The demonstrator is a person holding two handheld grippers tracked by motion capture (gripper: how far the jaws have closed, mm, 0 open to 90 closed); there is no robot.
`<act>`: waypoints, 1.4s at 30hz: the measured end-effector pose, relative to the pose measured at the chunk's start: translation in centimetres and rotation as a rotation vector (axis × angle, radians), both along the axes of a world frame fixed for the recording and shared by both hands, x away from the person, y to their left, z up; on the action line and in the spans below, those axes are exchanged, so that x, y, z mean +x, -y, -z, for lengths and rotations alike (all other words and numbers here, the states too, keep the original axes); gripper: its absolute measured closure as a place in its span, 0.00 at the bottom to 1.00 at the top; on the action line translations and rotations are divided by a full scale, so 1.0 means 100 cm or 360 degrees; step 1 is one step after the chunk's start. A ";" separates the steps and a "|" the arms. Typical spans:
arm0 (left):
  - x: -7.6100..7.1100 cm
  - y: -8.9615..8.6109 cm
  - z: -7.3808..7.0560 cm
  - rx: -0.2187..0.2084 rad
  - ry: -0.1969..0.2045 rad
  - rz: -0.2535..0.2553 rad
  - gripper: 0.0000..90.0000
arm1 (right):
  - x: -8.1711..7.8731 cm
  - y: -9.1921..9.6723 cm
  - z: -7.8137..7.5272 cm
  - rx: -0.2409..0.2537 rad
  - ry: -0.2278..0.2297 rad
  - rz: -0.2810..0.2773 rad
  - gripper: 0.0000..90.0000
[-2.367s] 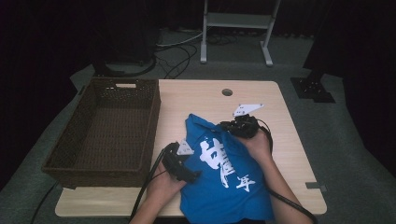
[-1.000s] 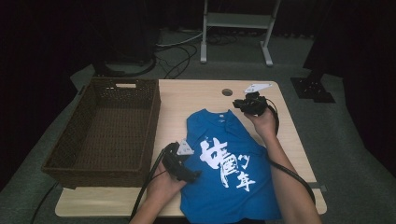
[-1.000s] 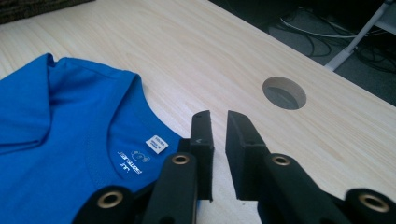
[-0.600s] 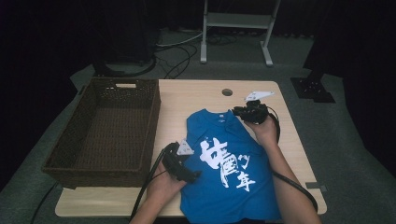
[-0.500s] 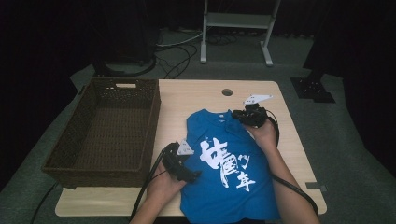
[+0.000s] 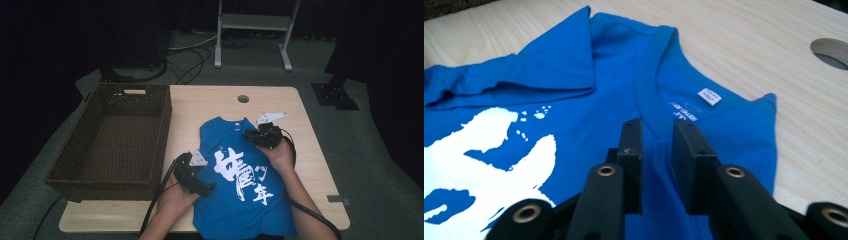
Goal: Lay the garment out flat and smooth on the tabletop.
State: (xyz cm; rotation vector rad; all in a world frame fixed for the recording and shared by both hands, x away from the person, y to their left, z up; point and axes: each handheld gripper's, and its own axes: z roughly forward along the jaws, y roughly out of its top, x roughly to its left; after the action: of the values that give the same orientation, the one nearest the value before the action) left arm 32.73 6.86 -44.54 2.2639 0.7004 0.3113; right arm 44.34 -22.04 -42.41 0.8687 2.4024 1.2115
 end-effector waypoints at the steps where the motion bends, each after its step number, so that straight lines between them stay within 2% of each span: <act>1: 0.000 0.000 0.000 0.0000 0.0000 0.0000 0.00 | -0.001 -0.001 0.001 -0.0010 0.0003 -0.0004 0.83; 7: 0.000 0.000 0.000 0.0000 0.0000 0.0000 0.00 | 0.000 -0.008 0.005 -0.0066 -0.0019 -0.0025 0.82; 11: 0.000 0.000 0.000 0.0000 0.0000 -0.0001 0.00 | 0.001 -0.011 0.008 -0.0122 -0.0030 -0.0016 0.92; 15: 0.000 0.000 0.000 -0.0001 0.0000 0.0000 0.00 | 0.002 -0.009 0.009 -0.0116 -0.0050 -0.0011 0.98; 24: 0.000 0.000 0.000 0.0000 0.0000 0.0000 0.00 | 0.004 -0.002 0.003 -0.0082 -0.0019 0.0010 0.98; 42: 0.000 0.000 0.000 -0.0001 0.0001 0.0000 0.00 | 0.011 0.026 -0.015 -0.0055 0.0045 0.0100 0.99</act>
State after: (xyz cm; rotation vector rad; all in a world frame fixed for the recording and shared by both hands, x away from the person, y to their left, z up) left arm 32.73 6.86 -44.55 2.2630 0.7005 0.3118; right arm 45.40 -24.65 -40.87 0.9037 2.3488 1.1478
